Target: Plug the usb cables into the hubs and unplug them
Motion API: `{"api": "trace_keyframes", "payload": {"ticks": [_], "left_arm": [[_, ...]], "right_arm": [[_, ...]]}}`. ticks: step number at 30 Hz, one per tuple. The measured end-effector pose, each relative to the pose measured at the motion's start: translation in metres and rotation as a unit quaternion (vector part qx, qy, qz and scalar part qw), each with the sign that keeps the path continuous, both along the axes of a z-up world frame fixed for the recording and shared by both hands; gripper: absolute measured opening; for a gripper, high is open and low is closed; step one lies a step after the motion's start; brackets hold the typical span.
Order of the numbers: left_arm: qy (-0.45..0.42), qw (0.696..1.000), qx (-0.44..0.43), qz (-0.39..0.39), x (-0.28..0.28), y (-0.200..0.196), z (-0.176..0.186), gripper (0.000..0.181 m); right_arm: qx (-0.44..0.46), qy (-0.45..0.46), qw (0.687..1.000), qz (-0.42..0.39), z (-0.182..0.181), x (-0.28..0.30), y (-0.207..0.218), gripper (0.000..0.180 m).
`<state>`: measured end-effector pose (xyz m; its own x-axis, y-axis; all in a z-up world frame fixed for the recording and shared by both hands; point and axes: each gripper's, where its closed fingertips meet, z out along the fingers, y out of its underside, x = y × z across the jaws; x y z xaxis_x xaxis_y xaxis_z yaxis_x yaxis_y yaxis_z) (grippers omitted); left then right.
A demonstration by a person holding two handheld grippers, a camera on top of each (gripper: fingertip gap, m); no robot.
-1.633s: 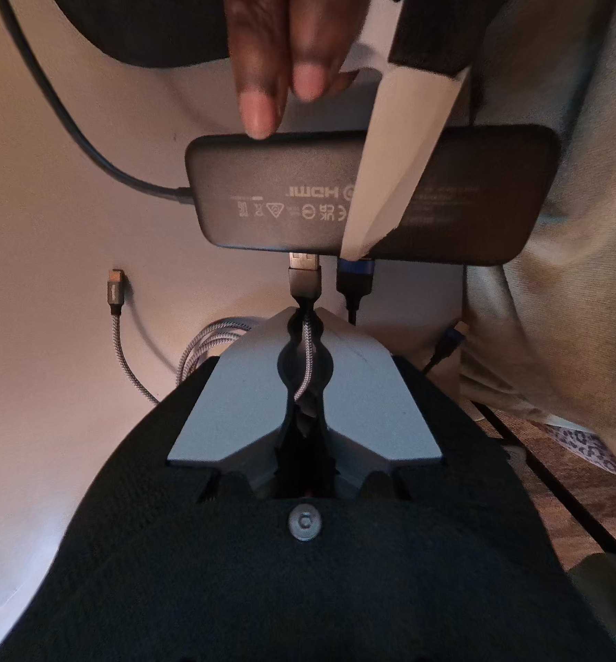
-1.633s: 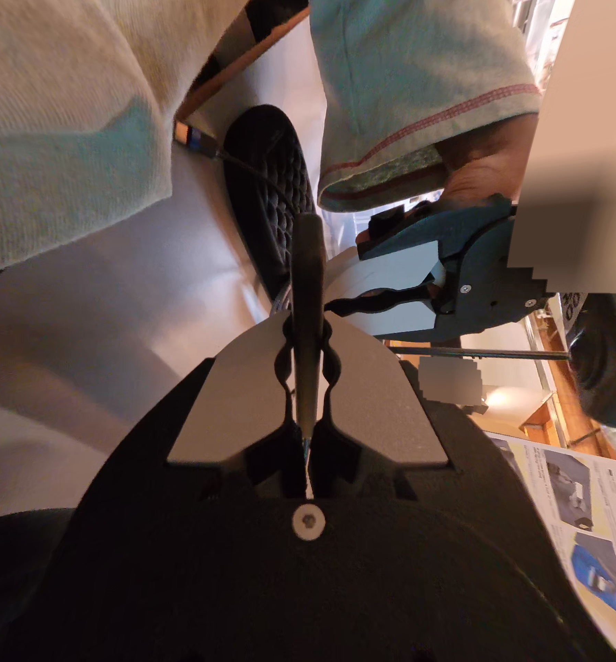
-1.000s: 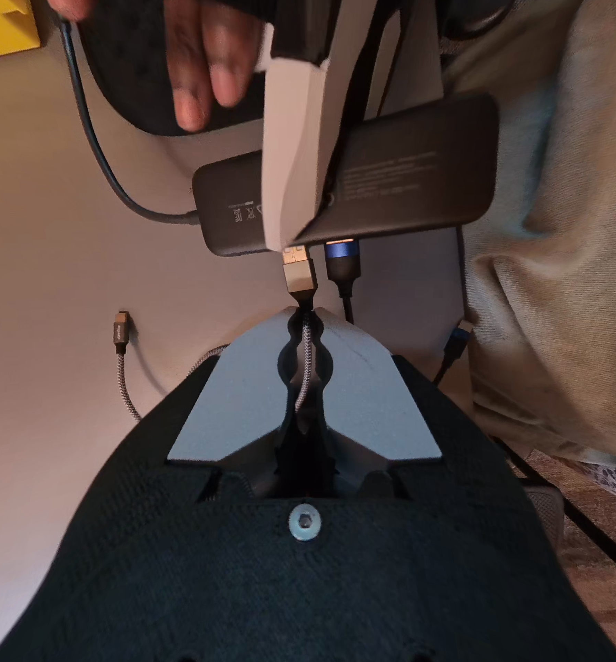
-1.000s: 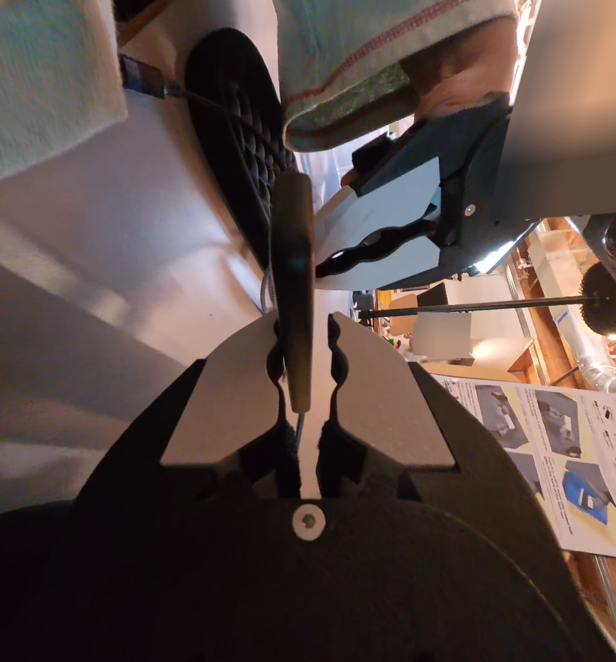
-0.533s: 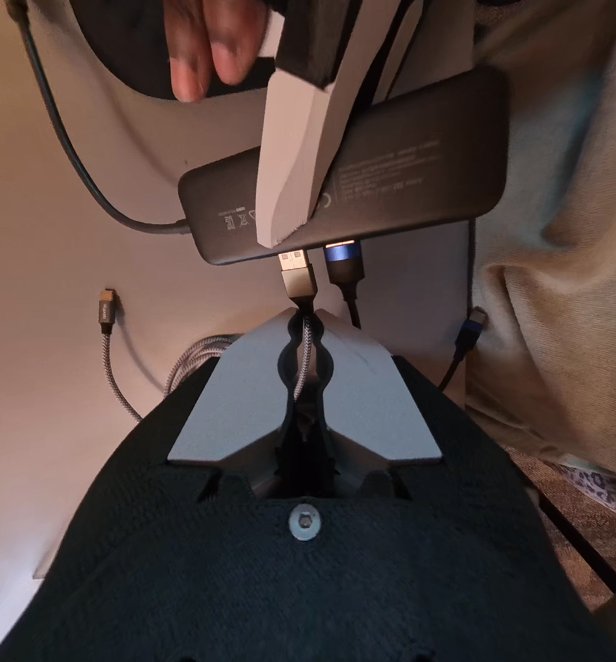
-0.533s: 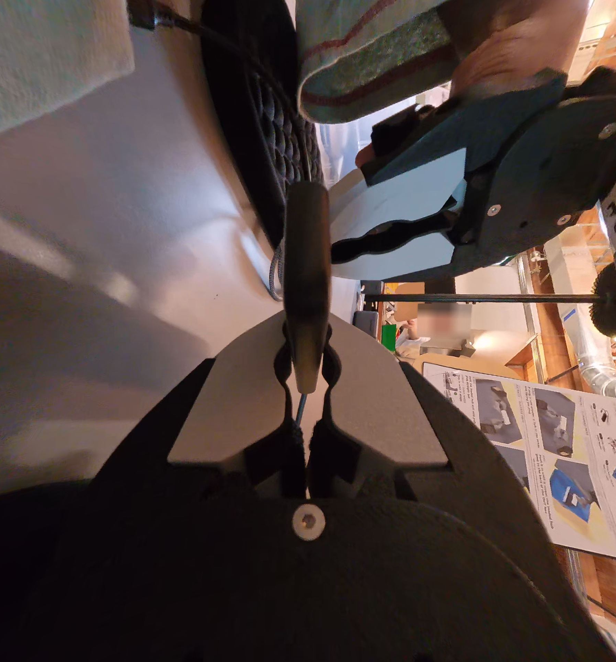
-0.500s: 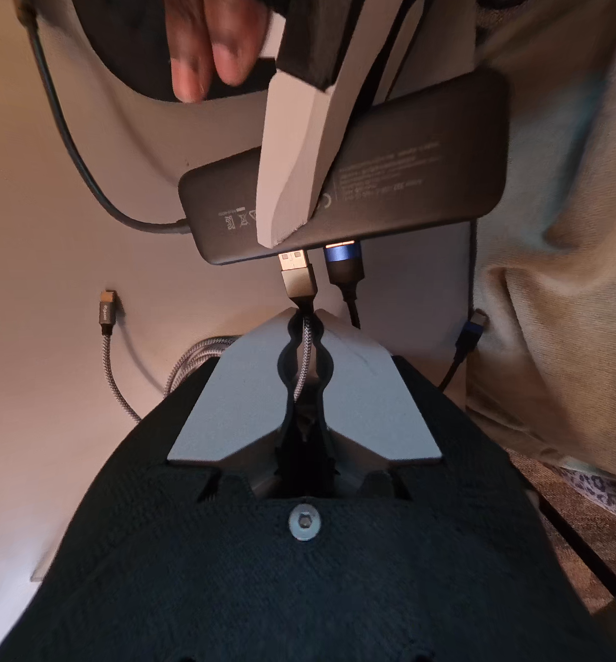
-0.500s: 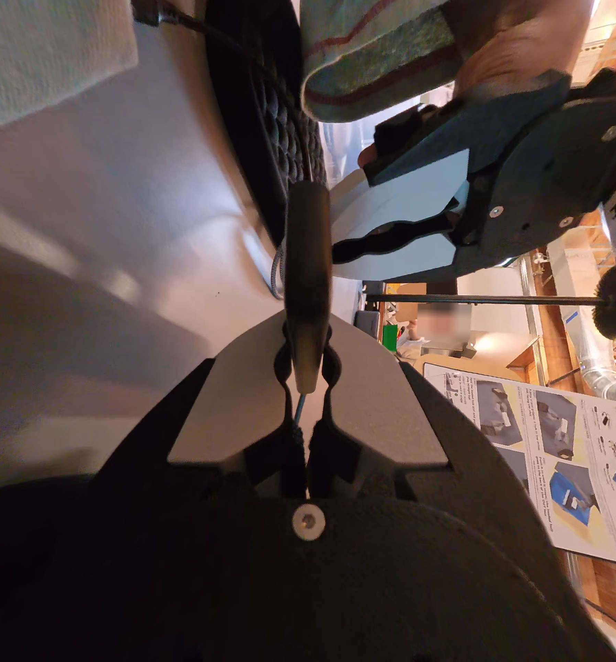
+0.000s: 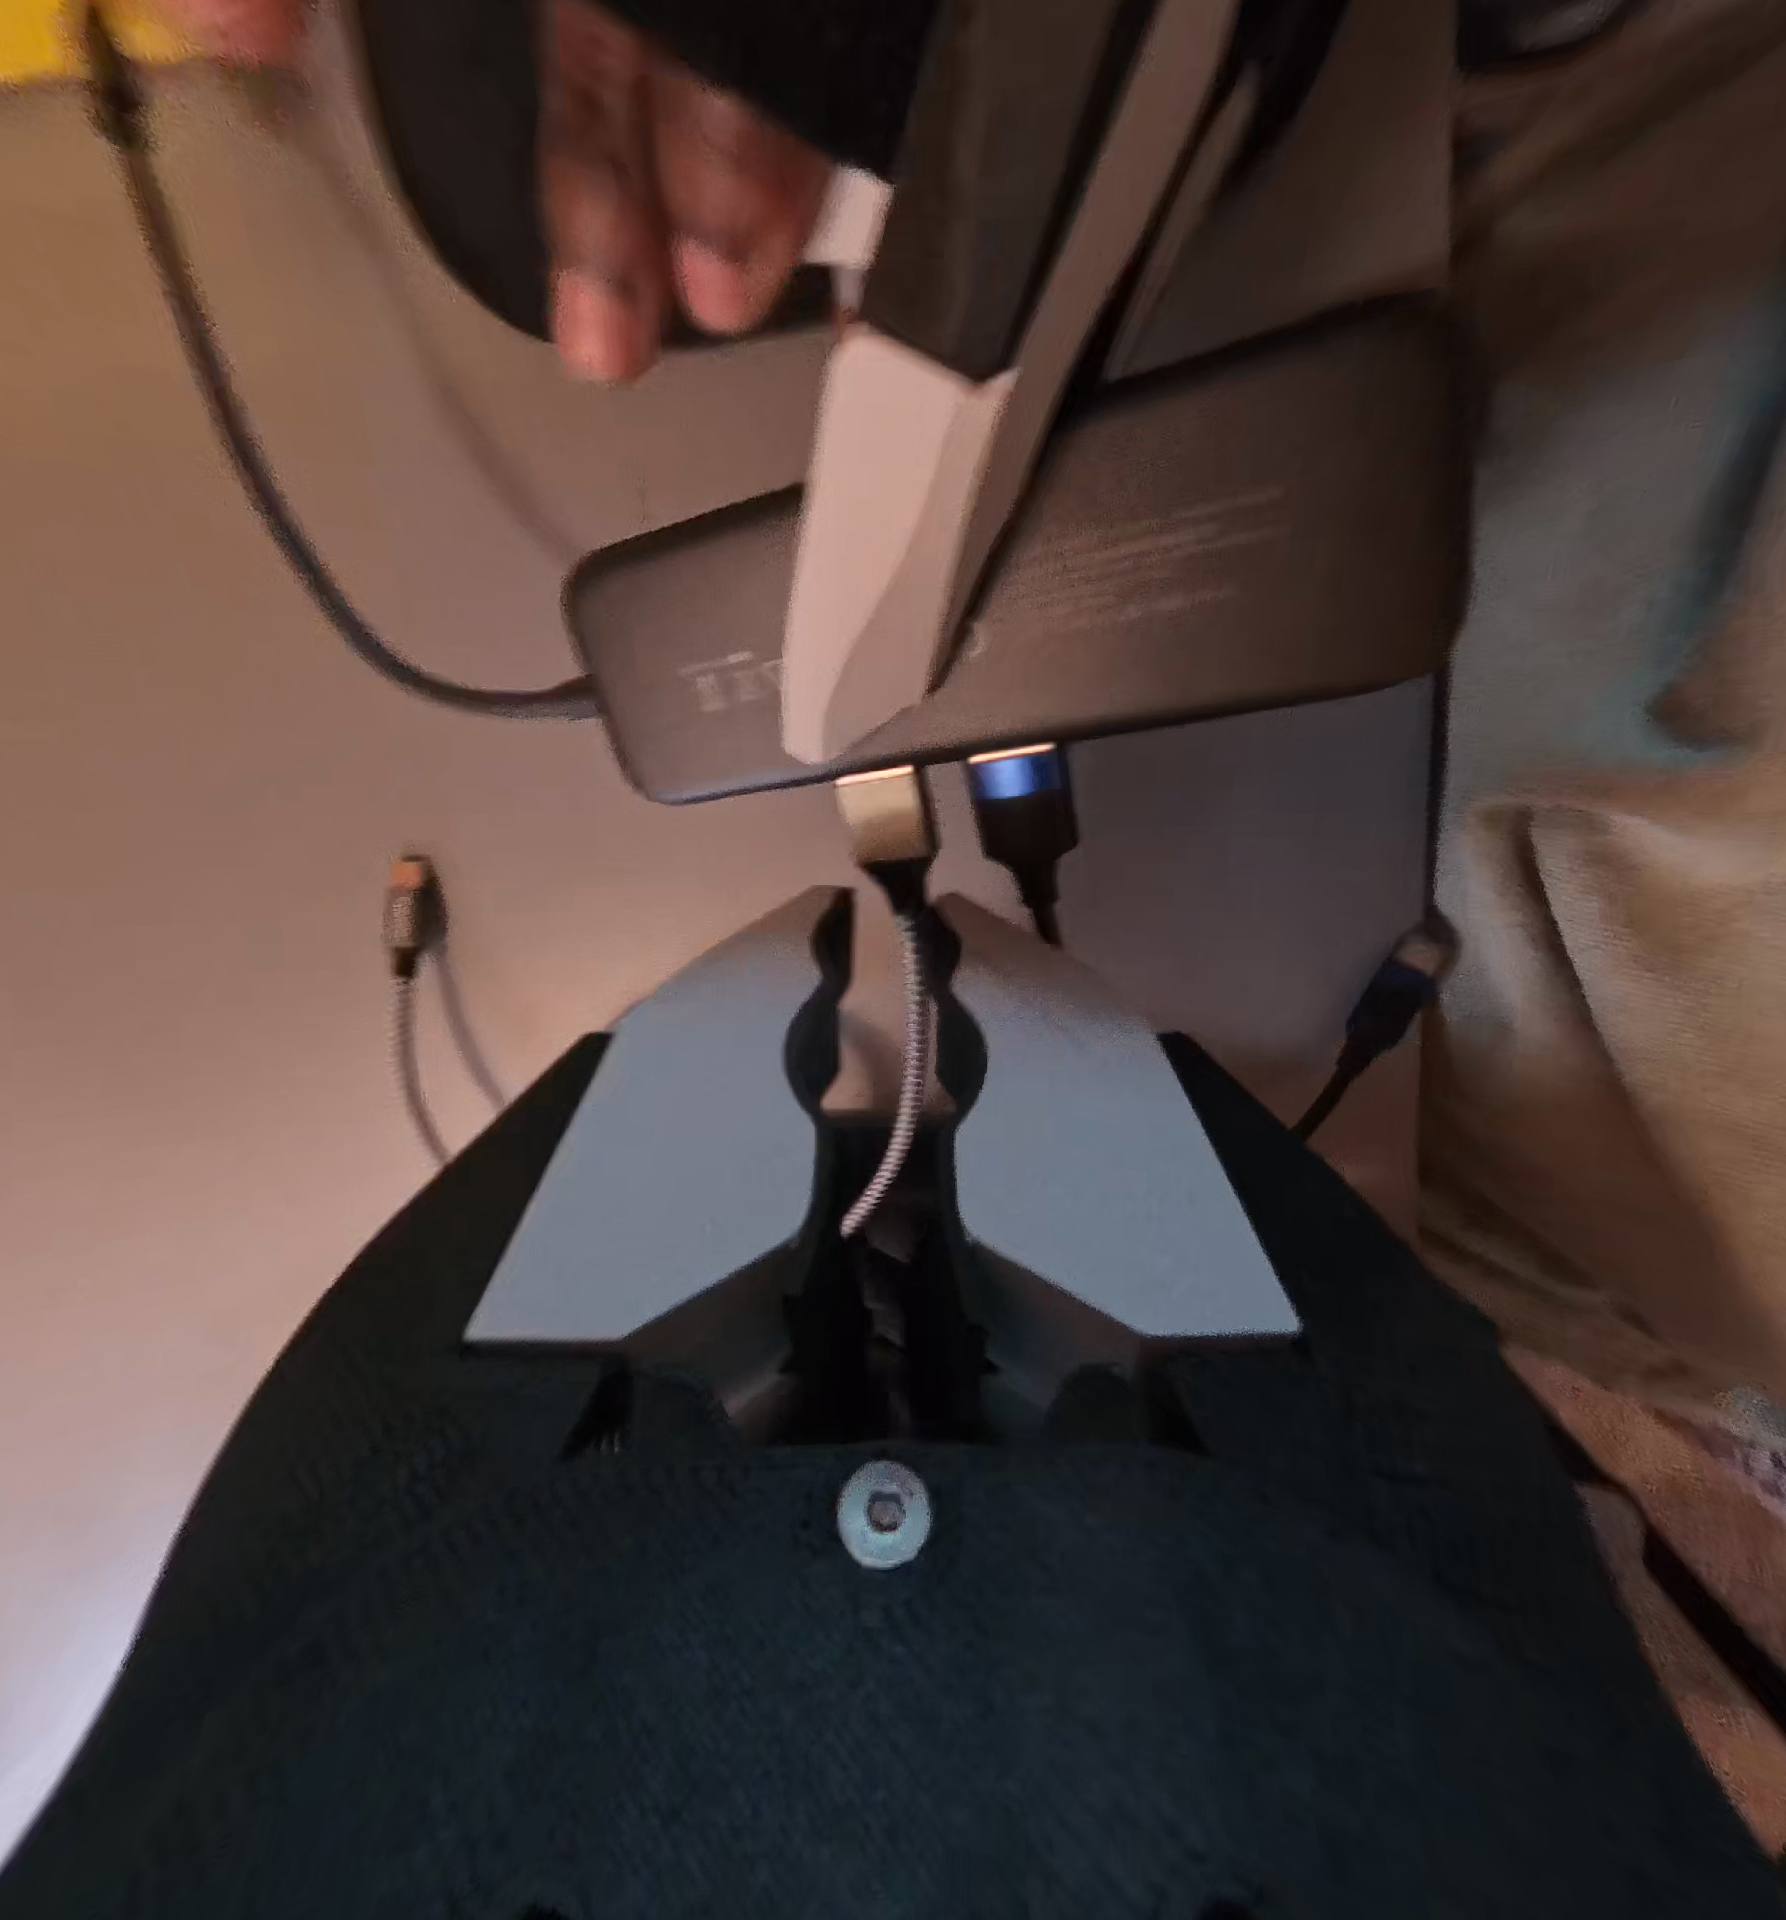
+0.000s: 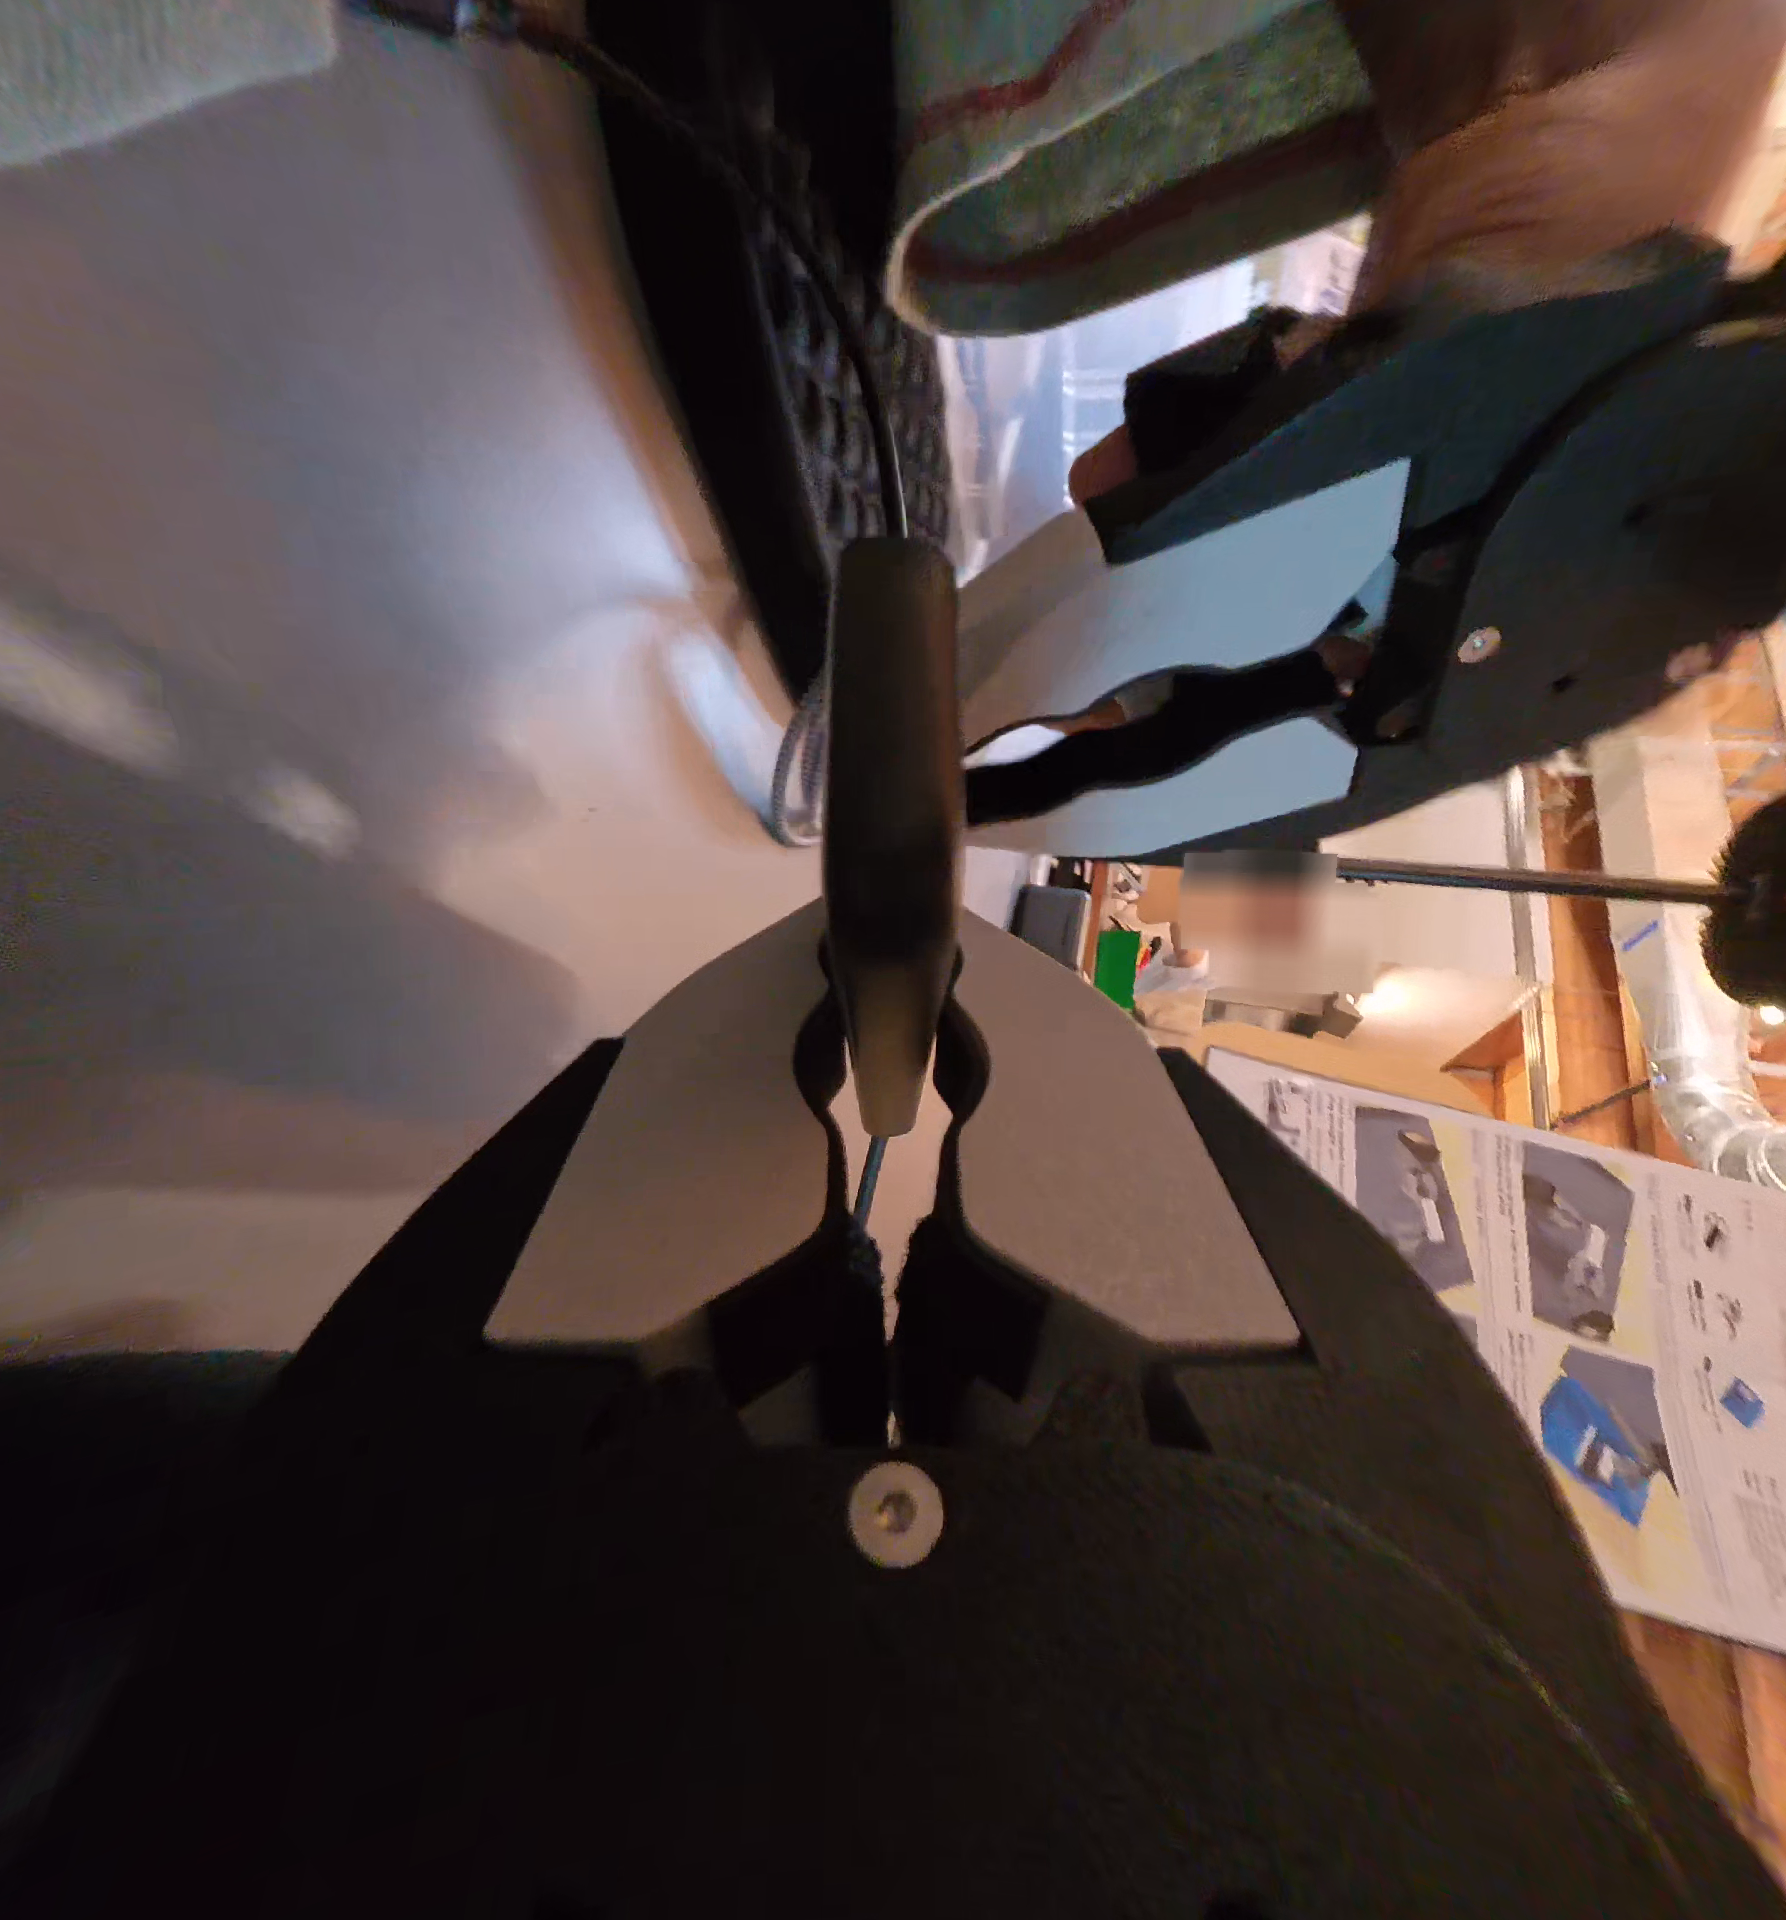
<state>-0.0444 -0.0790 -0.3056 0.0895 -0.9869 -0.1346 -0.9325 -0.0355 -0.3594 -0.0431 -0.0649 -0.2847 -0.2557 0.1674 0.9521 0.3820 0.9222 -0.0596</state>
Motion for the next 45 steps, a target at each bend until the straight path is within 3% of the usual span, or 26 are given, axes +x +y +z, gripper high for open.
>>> {"api": "trace_keyframes", "payload": {"ticks": [1, 4, 6, 8, 10, 13, 15, 17, 25, 28, 40, 45], "left_arm": [[-0.029, 0.999, 0.018, 0.023, -0.001, 0.009, 0.010, 0.028], [-0.174, 0.982, 0.034, 0.067, -0.004, 0.018, 0.057, 0.051], [-0.303, 0.945, 0.092, 0.085, -0.012, 0.025, 0.100, 0.058], [-0.454, 0.868, 0.167, 0.110, -0.028, 0.029, 0.148, 0.058], [-0.577, 0.766, 0.240, 0.148, -0.055, 0.029, 0.186, 0.057], [-0.673, 0.629, 0.332, 0.204, -0.099, 0.027, 0.202, 0.054], [-0.694, 0.593, 0.345, 0.218, -0.109, 0.025, 0.189, 0.050], [-0.698, 0.593, 0.331, 0.225, -0.106, 0.030, 0.172, 0.049], [-0.583, 0.688, 0.381, 0.206, -0.074, 0.052, 0.121, 0.045], [-0.575, 0.699, 0.377, 0.199, -0.069, 0.053, 0.115, 0.045], [-0.573, 0.734, 0.312, 0.190, -0.051, 0.052, 0.098, 0.048], [-0.553, 0.753, 0.313, 0.170, -0.043, 0.049, 0.092, 0.047]], "right_arm": [[-0.004, 0.020, 1.000, -0.008, 0.007, 0.002, 0.002, 0.012], [-0.004, 0.068, 0.997, -0.035, 0.022, 0.013, 0.009, 0.012], [-0.013, 0.100, 0.994, -0.044, 0.032, 0.020, 0.011, 0.012], [-0.044, 0.143, 0.988, -0.048, 0.042, 0.026, 0.013, 0.012], [-0.084, 0.198, 0.976, -0.043, 0.057, 0.032, 0.014, 0.012], [-0.129, 0.273, 0.953, -0.030, 0.081, 0.044, 0.016, 0.012], [-0.165, 0.319, 0.933, -0.015, 0.097, 0.052, 0.016, 0.012], [-0.204, 0.365, 0.908, -0.004, 0.111, 0.061, 0.018, 0.012], [-0.309, 0.469, 0.827, -0.003, 0.137, 0.087, 0.039, 0.012], [-0.327, 0.488, 0.809, 0.003, 0.145, 0.091, 0.043, 0.012], [-0.347, 0.501, 0.793, 0.024, 0.162, 0.084, 0.042, 0.012], [-0.333, 0.512, 0.791, 0.030, 0.191, 0.089, 0.047, 0.012]]}}
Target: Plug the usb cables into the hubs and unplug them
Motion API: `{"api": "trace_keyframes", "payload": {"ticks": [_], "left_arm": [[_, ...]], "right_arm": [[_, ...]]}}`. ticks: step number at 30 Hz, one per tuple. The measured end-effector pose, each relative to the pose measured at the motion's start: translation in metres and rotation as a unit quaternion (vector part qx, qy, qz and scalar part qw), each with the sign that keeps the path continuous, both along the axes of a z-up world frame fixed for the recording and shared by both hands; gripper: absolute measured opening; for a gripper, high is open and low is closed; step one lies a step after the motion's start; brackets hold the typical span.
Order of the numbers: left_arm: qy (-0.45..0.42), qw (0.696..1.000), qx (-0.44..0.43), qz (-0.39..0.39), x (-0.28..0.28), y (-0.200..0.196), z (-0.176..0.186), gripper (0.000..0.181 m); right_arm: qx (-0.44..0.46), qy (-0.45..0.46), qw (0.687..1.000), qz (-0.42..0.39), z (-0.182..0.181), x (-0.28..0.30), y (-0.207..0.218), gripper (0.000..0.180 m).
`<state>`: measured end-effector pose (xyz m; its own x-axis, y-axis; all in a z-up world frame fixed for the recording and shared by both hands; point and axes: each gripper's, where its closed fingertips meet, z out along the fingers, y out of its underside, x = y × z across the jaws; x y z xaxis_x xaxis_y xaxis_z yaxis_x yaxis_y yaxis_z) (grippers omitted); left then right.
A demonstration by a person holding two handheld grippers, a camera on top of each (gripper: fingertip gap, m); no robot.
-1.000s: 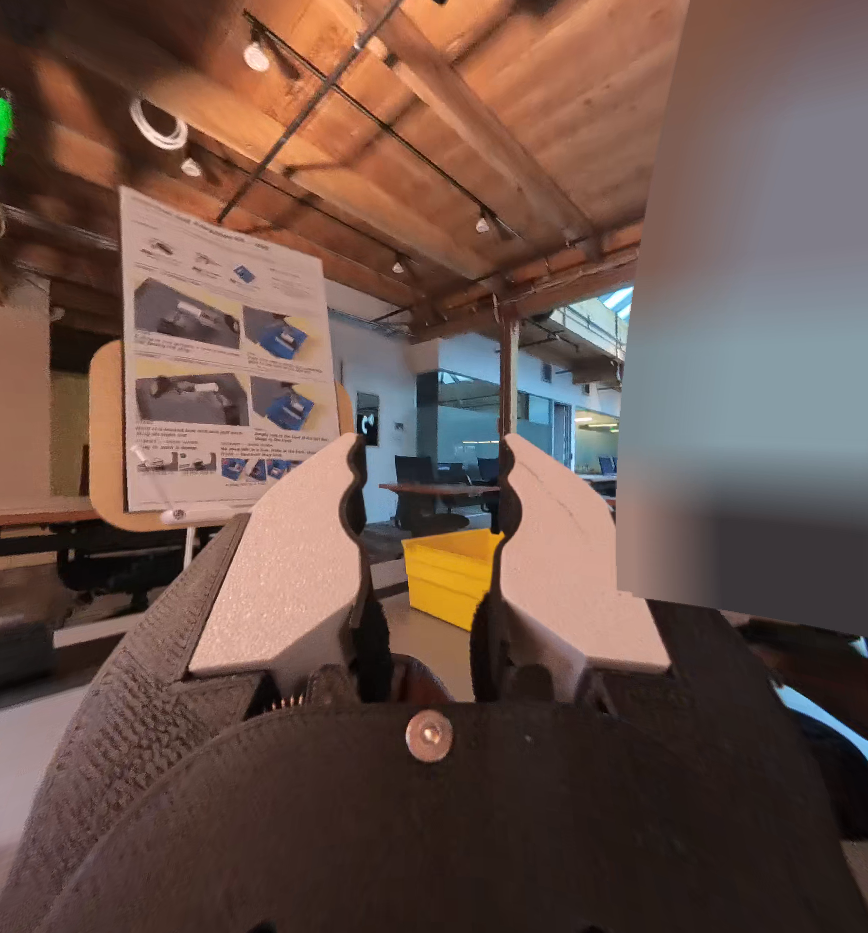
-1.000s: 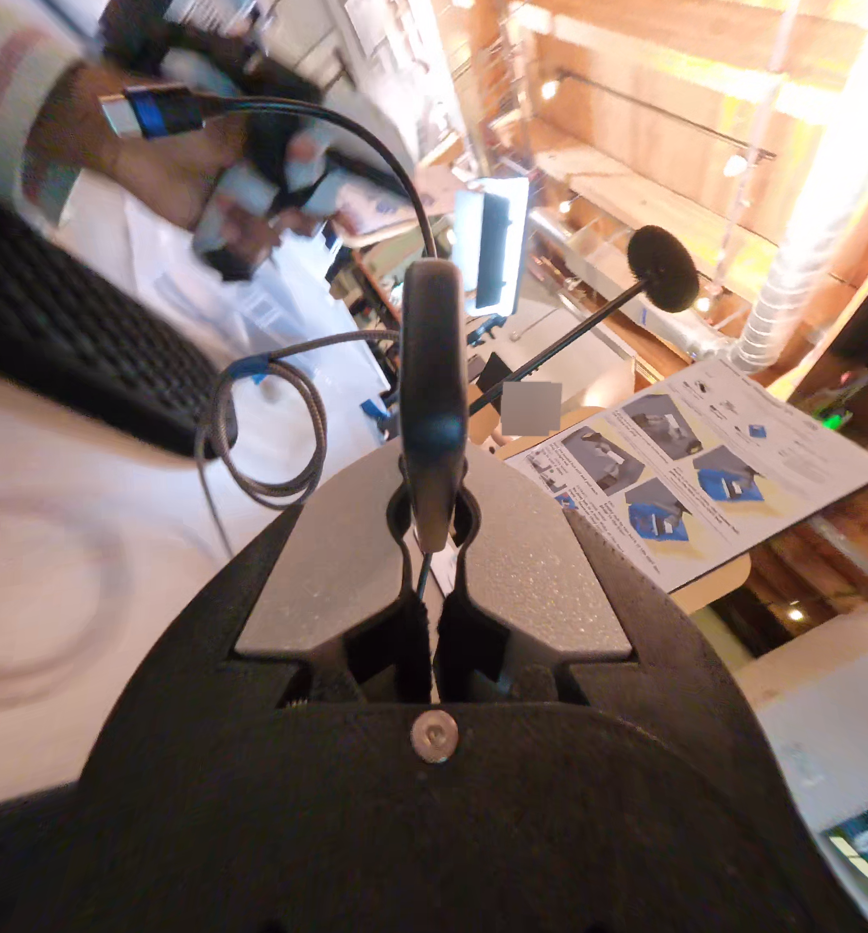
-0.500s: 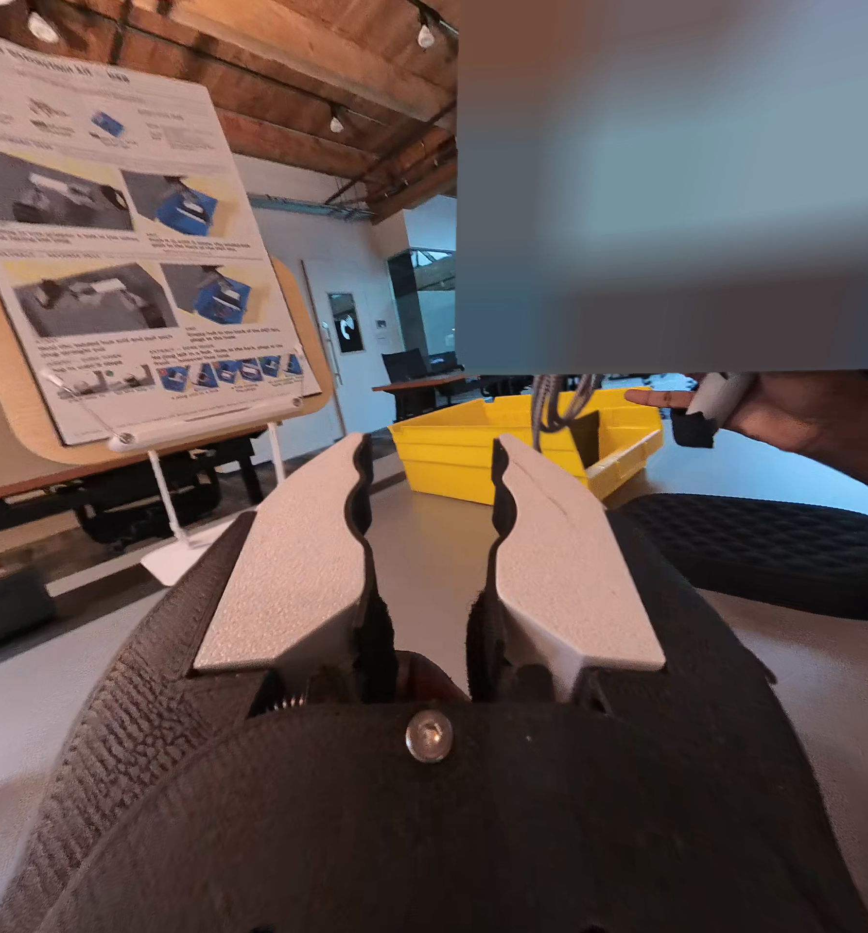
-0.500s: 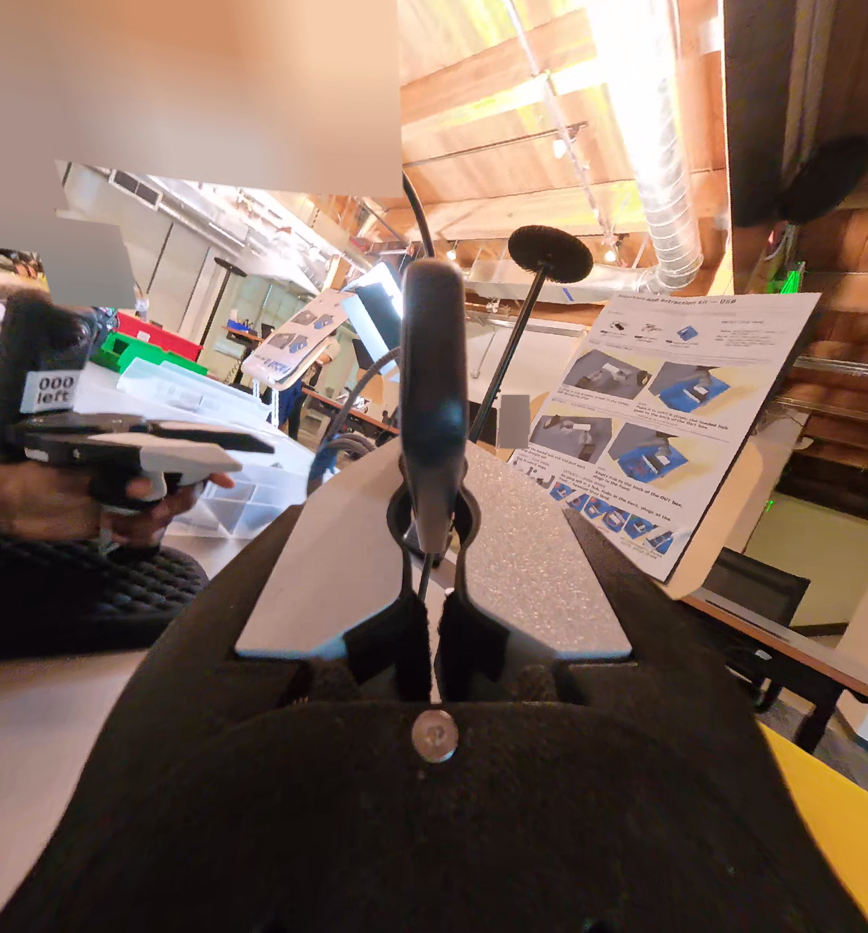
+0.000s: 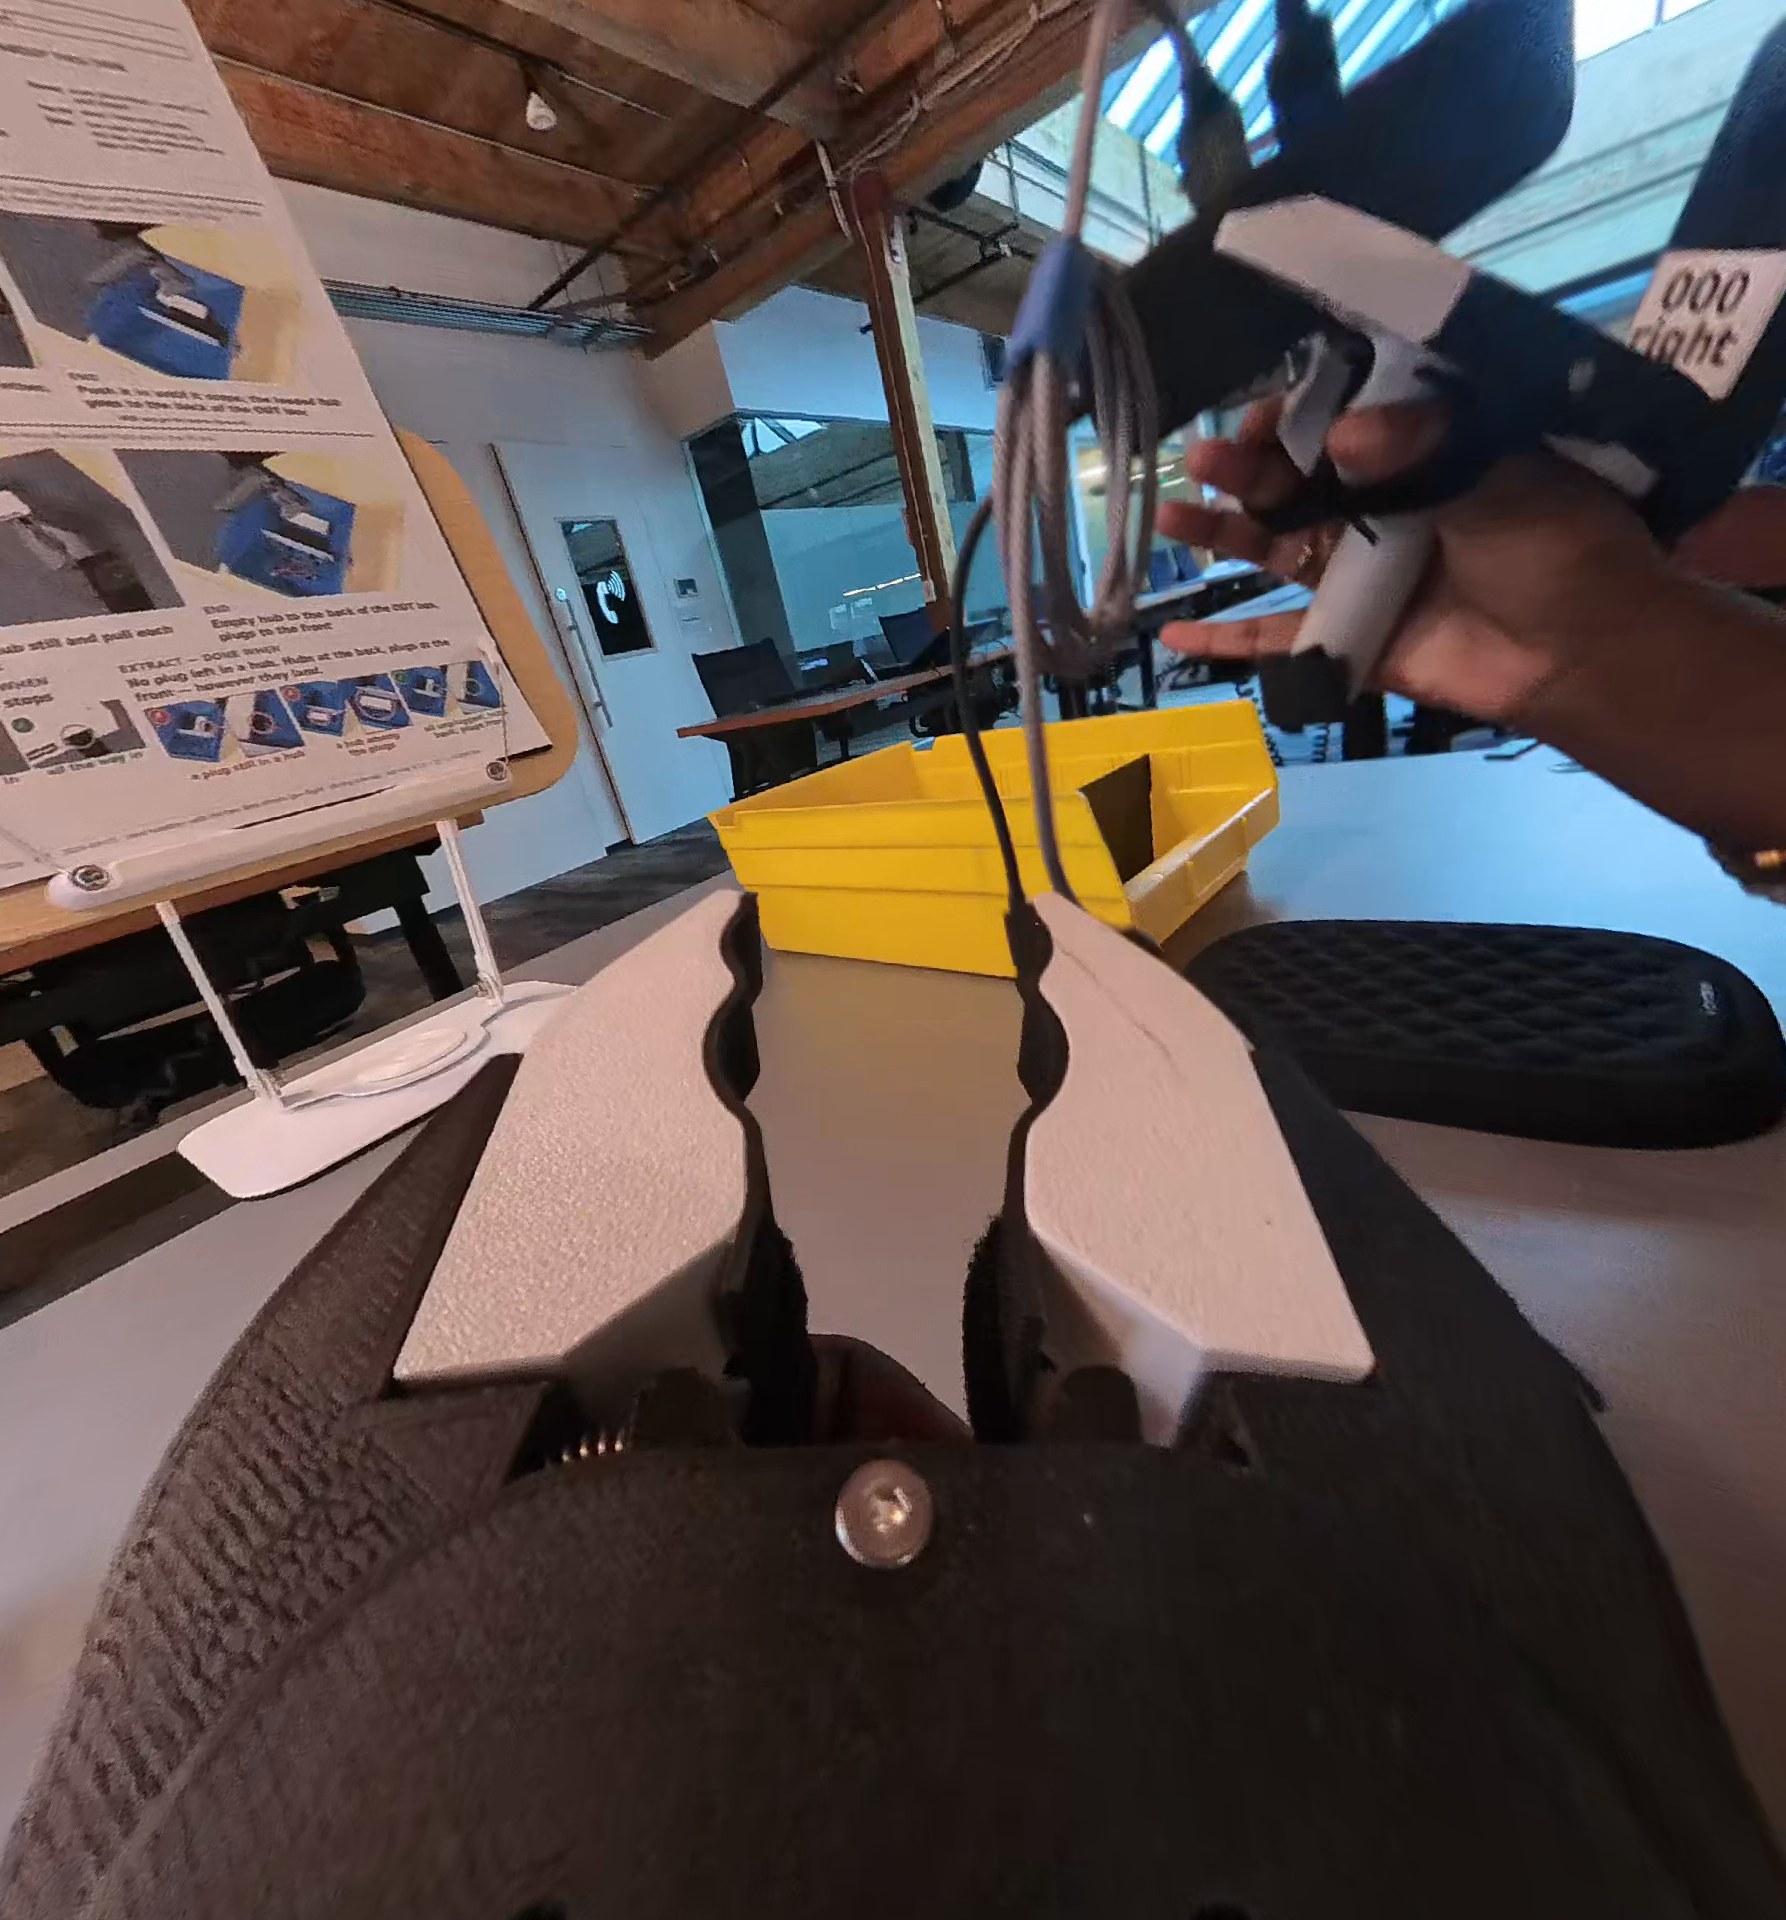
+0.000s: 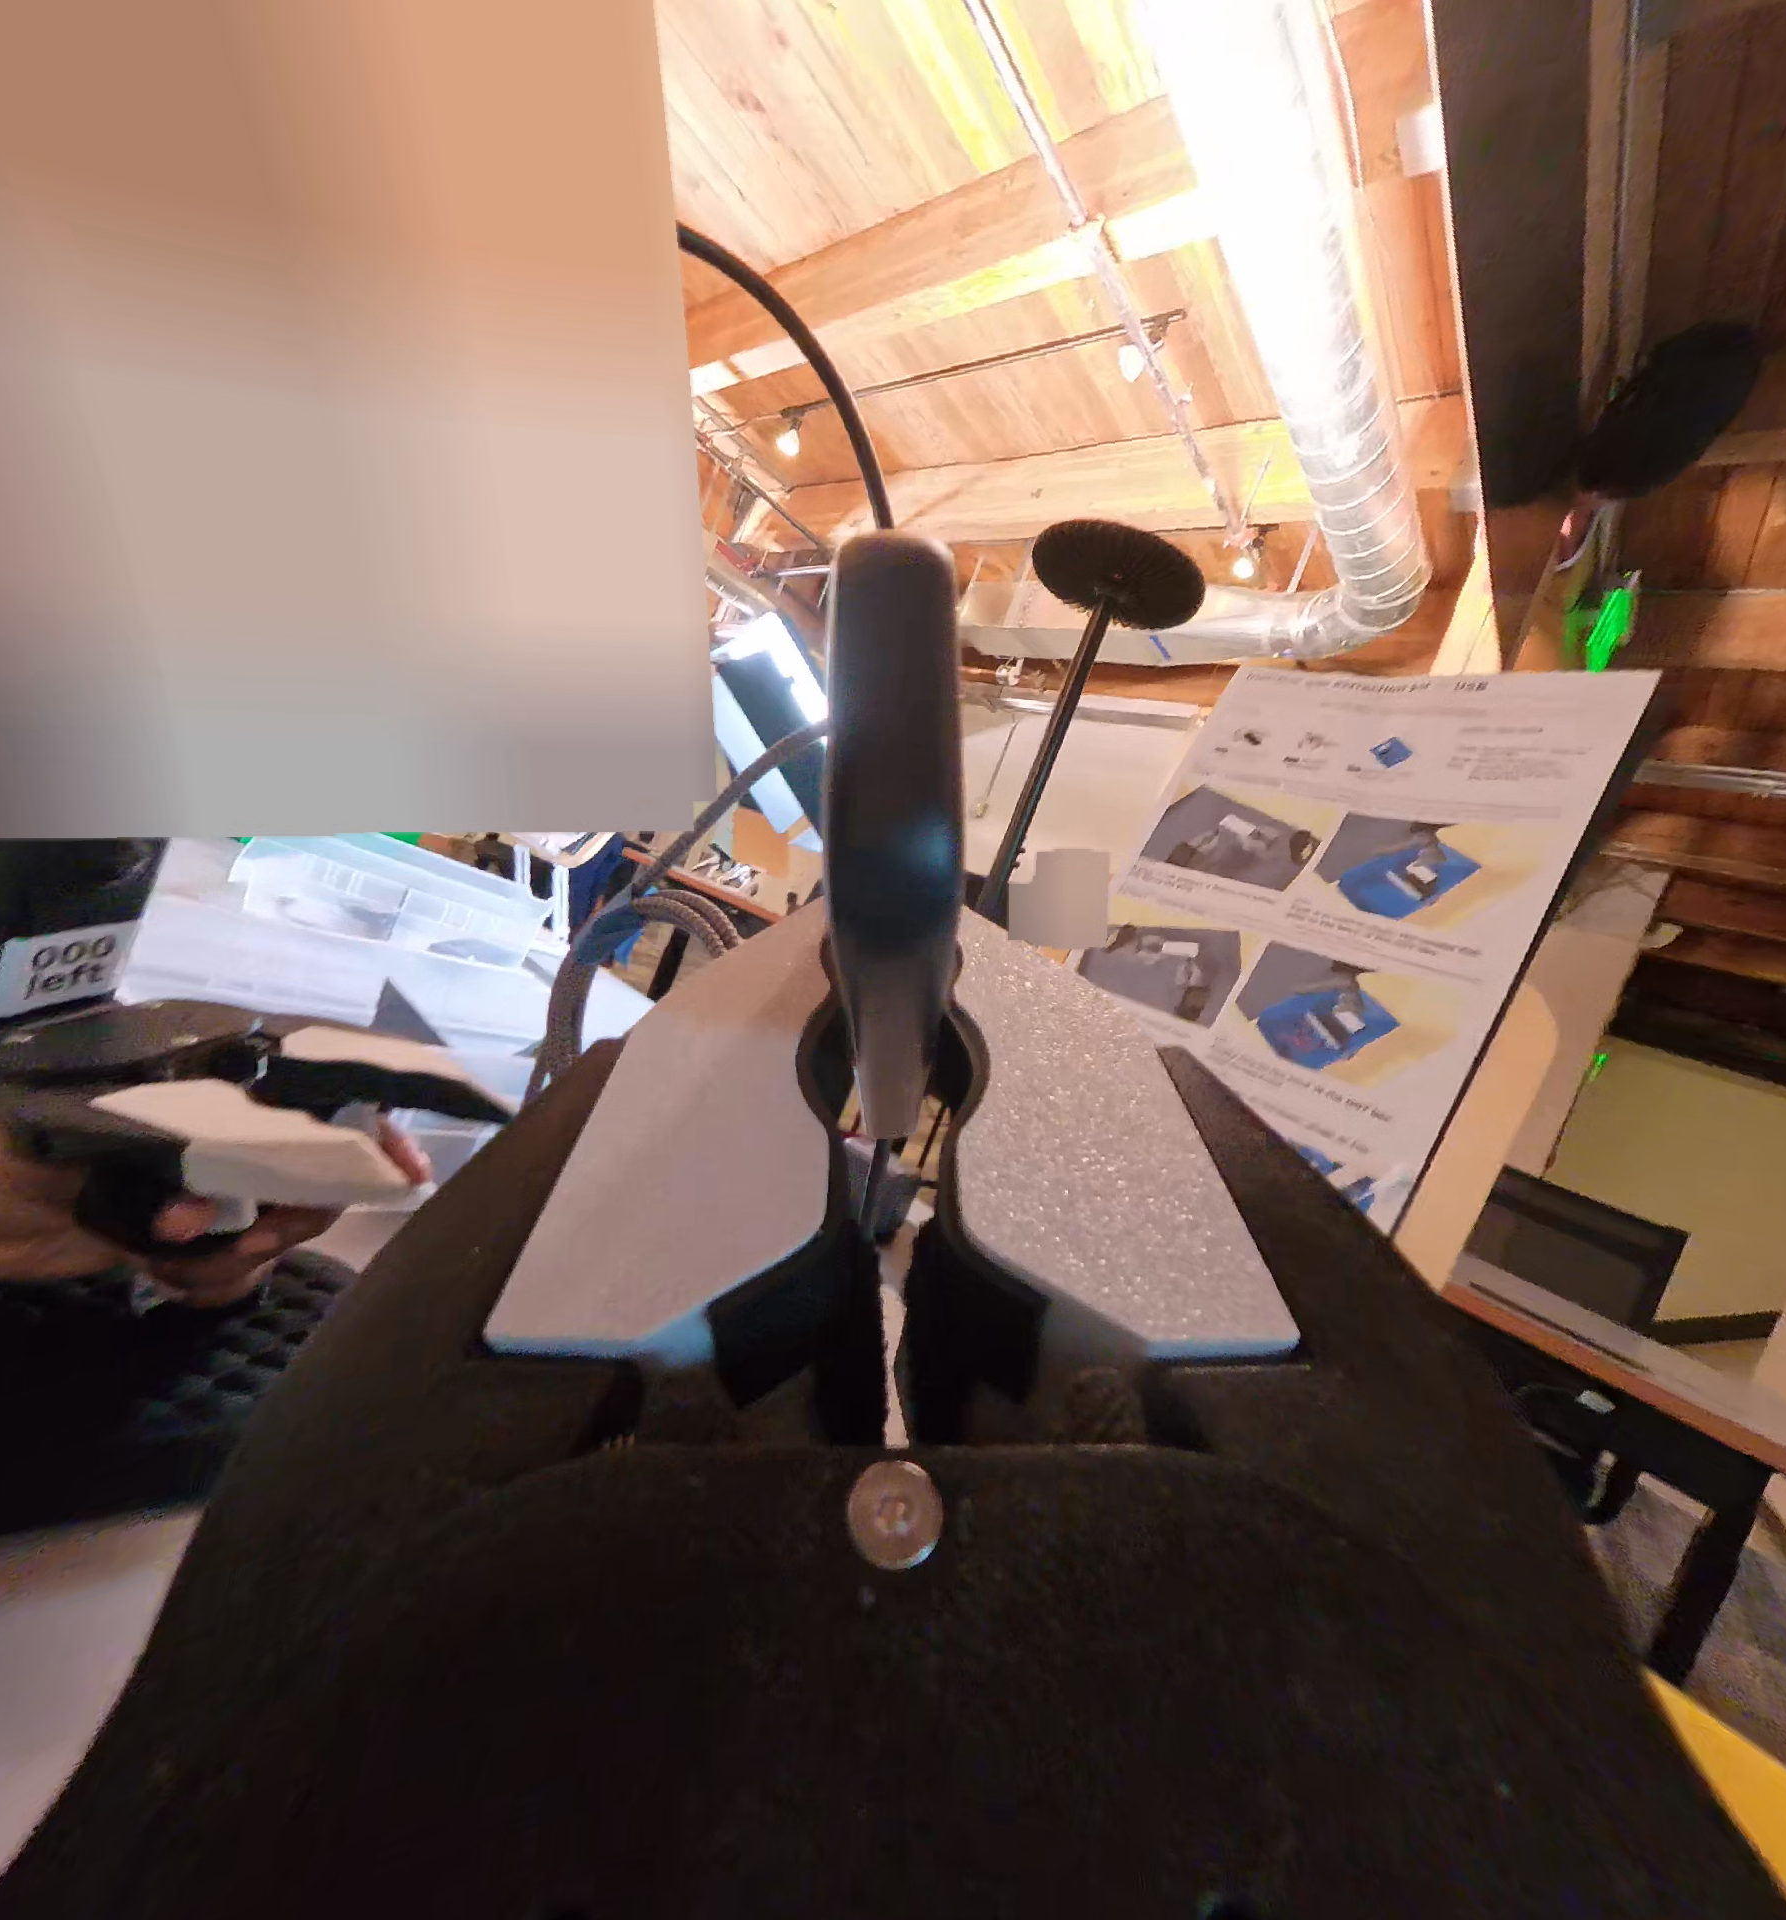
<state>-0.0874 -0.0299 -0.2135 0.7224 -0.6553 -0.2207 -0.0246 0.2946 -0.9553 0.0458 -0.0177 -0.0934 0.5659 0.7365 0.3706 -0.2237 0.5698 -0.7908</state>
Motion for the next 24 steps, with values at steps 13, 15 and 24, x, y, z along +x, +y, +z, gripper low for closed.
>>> {"api": "trace_keyframes", "payload": {"ticks": [13, 15, 24], "left_arm": [[0.049, 0.999, 0.005, -0.014, 0.012, -0.003, -0.010, 0.047], [0.056, 0.998, 0.005, -0.015, 0.014, -0.003, -0.011, 0.047], [0.081, 0.997, 0.009, -0.016, 0.018, -0.004, -0.017, 0.047]], "right_arm": [[-0.004, 0.067, 0.988, -0.139, 0.088, 0.084, 0.057, 0.012], [-0.016, 0.078, 0.984, -0.158, 0.092, 0.102, 0.068, 0.012], [-0.107, 0.094, 0.966, -0.218, 0.068, 0.162, 0.124, 0.012]]}}
